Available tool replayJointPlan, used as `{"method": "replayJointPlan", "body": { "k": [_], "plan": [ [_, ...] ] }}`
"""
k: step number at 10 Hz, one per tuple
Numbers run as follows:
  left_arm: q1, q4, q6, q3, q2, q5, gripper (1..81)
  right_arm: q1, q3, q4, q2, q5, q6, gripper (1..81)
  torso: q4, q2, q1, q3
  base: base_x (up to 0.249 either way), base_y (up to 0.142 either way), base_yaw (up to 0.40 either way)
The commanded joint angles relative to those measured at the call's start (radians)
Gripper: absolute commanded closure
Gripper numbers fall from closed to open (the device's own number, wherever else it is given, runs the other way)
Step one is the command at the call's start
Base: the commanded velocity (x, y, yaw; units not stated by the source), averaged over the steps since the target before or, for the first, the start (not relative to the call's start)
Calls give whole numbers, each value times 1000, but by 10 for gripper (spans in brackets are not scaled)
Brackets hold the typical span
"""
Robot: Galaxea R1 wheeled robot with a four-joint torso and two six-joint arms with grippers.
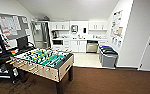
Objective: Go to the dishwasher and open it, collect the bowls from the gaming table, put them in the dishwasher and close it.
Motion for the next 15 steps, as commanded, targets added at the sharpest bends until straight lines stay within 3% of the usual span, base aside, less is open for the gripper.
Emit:
{"method": "replayJointPlan", "body": {
  "k": [1,15],
  "plan": [
    [-49,15,0,0,-17,36,811,46,7,-8,-34,-61,-3,811,0,0,0,0,157,-92,0],
    [-51,14,-2,0,32,39,811,55,-5,-8,-20,-69,-3,811,0,0,0,0,166,-97,0]
  ]
}}
